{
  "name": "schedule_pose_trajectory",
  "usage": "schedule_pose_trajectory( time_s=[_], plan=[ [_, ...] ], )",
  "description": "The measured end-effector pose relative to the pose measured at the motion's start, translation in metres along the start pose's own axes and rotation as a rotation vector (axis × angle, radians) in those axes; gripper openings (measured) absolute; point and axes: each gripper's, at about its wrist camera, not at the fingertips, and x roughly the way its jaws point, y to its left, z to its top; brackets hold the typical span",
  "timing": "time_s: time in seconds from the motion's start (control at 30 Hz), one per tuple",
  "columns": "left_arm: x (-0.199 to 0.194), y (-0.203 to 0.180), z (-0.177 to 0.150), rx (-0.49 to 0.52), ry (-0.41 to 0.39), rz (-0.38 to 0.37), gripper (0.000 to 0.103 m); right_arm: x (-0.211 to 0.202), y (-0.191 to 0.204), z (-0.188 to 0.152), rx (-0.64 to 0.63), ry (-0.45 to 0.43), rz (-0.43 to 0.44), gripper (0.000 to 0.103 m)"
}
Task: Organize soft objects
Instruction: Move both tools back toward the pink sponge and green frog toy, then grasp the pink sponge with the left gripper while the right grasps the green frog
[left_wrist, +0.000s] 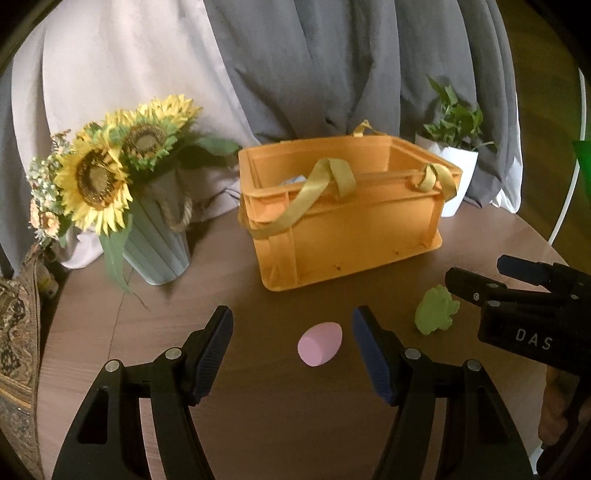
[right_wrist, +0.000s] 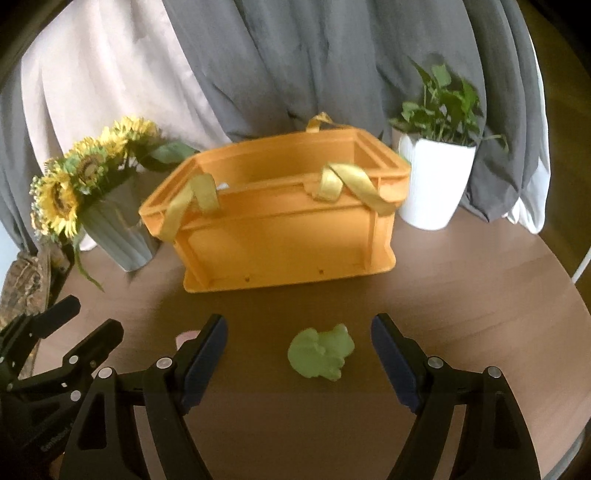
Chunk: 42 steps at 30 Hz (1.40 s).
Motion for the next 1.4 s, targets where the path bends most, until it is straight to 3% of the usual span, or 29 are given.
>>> schedule_pose_trajectory(
  time_s=[0.3, 1.23, 1.4],
  plan=[
    [0.026, -0.003, -0.010, 0.035, 0.031, -0.020, 0.070, 0.026, -0.004, -0.012, 0.029, 0.070, -0.012, 0.081],
    [0.105, -0.013, -0.025, -0.003, 0.191, -0.092, 0.069, 0.088, -0.018, -0.025, 0.094, 0.227, -0.018, 0.081],
    [0.112, -0.012, -0.027, -0.022, 0.206, -0.103, 0.055, 0.090, -0.020, -0.026, 0.086, 0.232, -0.023, 0.080]
  ],
)
